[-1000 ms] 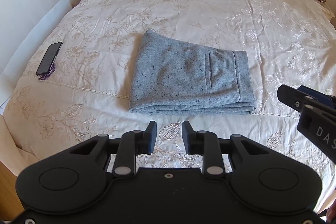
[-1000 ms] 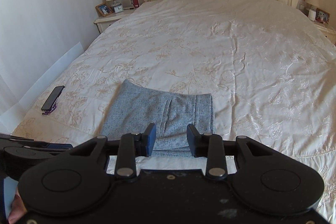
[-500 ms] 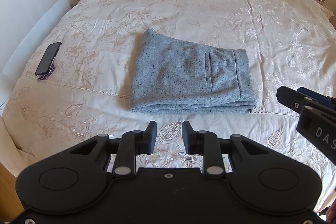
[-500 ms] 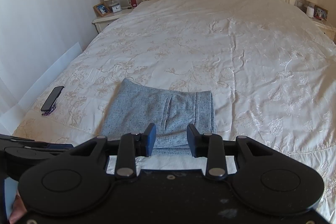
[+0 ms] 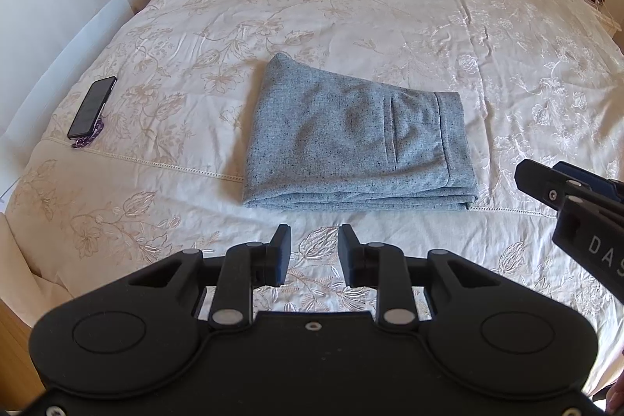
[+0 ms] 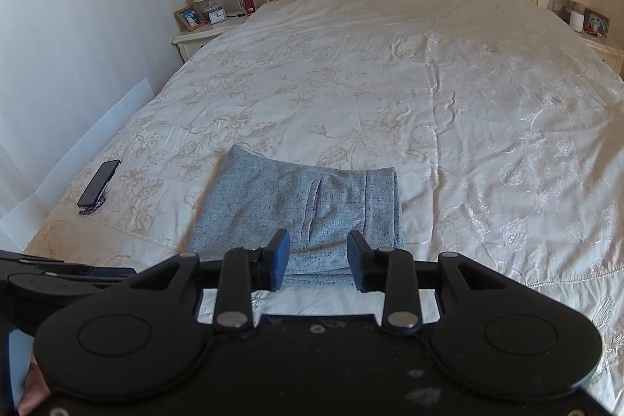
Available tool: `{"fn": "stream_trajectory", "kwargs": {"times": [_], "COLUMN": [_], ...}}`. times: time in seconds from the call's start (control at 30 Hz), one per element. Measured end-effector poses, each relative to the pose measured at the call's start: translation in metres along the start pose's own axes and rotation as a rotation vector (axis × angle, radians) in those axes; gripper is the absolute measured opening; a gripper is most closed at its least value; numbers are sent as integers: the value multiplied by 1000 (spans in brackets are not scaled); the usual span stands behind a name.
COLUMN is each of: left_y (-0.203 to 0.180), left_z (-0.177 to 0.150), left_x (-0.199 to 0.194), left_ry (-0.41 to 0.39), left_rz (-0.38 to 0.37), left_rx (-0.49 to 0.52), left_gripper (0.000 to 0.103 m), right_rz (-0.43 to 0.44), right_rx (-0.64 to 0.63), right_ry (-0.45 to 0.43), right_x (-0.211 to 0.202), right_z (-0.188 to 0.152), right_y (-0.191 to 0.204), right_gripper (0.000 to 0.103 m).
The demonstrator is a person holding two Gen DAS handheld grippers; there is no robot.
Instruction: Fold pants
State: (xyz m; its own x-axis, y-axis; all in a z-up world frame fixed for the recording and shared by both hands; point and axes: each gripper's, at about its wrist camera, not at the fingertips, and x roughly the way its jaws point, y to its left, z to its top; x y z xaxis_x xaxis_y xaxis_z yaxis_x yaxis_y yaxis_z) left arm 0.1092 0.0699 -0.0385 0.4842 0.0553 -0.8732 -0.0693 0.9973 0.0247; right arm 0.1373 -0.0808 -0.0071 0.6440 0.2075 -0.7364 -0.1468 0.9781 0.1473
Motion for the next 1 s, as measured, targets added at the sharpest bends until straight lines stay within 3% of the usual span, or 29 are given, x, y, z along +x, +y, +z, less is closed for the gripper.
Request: {"fn": "stream_trajectory", "kwargs": {"times": [1.0], "left_y": [-5], "left_z": [1], "left_x": [-2], "left_ry": [-3], "left_rz": [26], "left_rx": [6], "left_gripper": [37], "right_rz": [14], "right_rx": [11], "right_ry": [1], "right_x": [1], "right_z": [0], "right_y": [-4], "right_gripper": [35]}}
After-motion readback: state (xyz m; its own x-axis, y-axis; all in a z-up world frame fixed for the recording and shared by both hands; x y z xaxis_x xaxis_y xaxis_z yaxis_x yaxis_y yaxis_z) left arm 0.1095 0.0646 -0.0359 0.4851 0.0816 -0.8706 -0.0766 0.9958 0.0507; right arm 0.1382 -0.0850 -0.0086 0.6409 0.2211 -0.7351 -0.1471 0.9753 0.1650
